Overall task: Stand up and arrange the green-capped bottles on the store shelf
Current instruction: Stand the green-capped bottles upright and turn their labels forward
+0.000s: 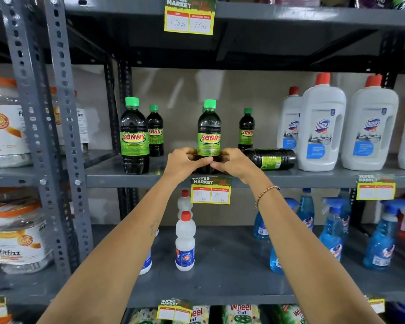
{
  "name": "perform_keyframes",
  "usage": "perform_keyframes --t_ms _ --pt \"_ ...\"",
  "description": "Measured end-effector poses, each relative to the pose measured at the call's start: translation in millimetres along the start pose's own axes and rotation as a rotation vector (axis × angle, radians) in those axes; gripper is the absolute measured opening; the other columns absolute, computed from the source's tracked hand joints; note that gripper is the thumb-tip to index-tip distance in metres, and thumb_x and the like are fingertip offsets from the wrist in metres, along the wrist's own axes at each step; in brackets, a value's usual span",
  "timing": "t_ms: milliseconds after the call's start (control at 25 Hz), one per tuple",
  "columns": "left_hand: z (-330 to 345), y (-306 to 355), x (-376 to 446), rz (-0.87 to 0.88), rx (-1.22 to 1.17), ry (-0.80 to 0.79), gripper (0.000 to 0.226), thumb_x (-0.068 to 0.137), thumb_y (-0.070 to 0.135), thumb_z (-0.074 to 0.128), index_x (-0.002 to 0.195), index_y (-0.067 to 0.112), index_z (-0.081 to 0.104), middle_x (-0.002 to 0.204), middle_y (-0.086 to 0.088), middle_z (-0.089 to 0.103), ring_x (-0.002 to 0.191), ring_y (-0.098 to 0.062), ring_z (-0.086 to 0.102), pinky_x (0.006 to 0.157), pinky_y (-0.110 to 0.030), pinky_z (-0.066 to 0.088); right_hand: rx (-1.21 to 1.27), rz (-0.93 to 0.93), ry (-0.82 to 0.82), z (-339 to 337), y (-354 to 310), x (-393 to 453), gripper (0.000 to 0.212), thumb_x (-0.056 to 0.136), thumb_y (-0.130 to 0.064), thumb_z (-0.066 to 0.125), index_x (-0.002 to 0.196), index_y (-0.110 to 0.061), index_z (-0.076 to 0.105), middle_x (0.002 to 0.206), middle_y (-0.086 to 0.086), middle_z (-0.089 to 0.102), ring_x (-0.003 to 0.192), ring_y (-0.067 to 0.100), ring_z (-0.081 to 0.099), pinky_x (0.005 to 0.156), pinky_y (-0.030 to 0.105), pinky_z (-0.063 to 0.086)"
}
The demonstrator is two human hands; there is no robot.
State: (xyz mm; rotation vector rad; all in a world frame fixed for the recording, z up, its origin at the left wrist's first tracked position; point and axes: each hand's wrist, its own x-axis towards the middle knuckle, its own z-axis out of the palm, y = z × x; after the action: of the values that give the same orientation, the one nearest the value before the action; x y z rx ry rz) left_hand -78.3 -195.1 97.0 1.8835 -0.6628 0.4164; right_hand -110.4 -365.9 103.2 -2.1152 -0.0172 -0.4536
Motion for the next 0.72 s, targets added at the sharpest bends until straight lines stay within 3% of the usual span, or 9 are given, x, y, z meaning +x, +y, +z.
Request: perform_keyframes --t_ms 400,720 --pt "0 -7 -6 0.031 -0.088 0.077 0.045 0.067 0.039 0.083 0.101 0.014 0.068 0.095 -0.001 0.073 0.083 -0.006 0.068 0.075 -0.020 0.056 0.097 -0.067 -0.028 -3 -3 -15 0.046 0.081 -0.015 0.074 0.123 -0.005 0.058 0.115 0.009 0.069 0.109 0.021 0.065 0.093 0.031 0.051" --pt "1 -11 -11 0.023 -0.049 0.110 0.046 0.073 0.038 0.079 0.106 0.009 0.065 0.091 0.003 0.068 0.080 -0.004 0.063 0.065 -0.003 0.046 0.096 -0.047 -0.034 -1 -2 -23 0.051 0.084 -0.020 0.072 0.129 -0.006 0.054 0.119 0.010 0.067 0.108 0.022 0.065 0.094 0.038 0.054"
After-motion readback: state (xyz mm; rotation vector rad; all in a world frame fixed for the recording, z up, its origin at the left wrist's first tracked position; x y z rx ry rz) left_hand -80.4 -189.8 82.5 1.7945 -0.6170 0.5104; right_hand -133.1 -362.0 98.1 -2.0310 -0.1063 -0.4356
